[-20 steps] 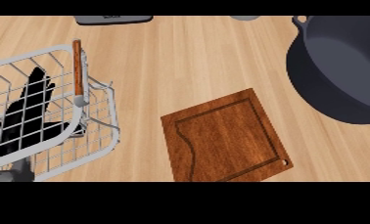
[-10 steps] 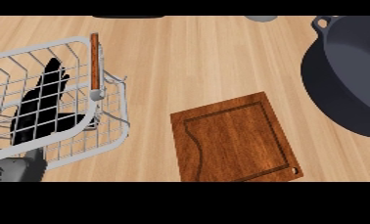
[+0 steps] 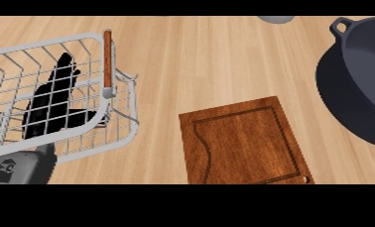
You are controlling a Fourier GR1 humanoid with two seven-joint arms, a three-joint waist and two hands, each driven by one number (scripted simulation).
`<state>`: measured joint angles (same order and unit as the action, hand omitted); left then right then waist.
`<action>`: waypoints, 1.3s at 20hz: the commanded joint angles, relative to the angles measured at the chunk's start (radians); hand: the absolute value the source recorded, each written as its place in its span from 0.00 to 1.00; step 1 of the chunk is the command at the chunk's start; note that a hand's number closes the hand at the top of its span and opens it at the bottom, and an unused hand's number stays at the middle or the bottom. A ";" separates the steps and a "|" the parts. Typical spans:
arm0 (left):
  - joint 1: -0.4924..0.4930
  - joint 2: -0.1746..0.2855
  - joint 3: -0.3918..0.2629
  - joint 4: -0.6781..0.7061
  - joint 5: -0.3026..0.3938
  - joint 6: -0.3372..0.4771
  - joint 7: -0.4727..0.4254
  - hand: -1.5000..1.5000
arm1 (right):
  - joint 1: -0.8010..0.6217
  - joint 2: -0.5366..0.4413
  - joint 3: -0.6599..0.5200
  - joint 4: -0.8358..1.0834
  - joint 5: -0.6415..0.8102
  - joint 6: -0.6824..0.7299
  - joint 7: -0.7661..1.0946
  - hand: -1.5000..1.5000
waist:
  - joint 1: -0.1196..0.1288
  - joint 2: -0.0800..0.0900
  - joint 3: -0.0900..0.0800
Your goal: Pick the pear from the cutting board and place it in the pot
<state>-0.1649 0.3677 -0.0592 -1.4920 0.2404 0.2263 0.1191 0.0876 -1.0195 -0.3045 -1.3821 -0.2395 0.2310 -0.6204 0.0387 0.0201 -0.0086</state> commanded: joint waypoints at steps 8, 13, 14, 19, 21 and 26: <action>-0.074 -0.021 0.006 -0.089 0.007 0.012 0.049 0.50 | -0.315 0.115 0.177 0.391 0.393 -0.322 -0.136 1.00 | 0.026 -0.009 0.013; -0.085 -0.024 0.008 -0.042 -0.005 -0.010 0.015 0.50 | -0.446 0.161 0.235 0.615 0.440 -0.252 -0.157 1.00 | 0.028 -0.003 0.013; -0.101 -0.044 -0.004 -0.018 -0.025 0.010 0.009 0.50 | -0.492 0.192 0.263 0.643 0.465 -0.256 -0.114 1.00 | 0.029 -0.001 0.013; -0.090 -0.038 0.008 -0.044 -0.015 -0.003 0.009 0.50 | -0.602 0.192 0.300 0.796 0.475 -0.068 -0.133 0.00 | 0.040 0.000 0.014; -0.110 -0.041 0.002 -0.047 -0.018 0.003 0.044 0.50 | -0.648 0.235 0.314 0.822 0.469 -0.010 -0.137 0.00 | 0.029 -0.004 0.013; -0.086 -0.023 0.021 -0.063 -0.003 -0.018 0.040 0.50 | -0.651 0.276 0.213 0.912 0.331 0.154 -0.254 0.00 | 0.010 -0.009 0.015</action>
<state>-0.1887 0.3434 -0.0480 -1.4814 0.2190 0.2033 0.1229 -0.5253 -0.7964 -0.0432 -0.5404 0.1691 0.2789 -0.8332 0.0560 0.0228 -0.0131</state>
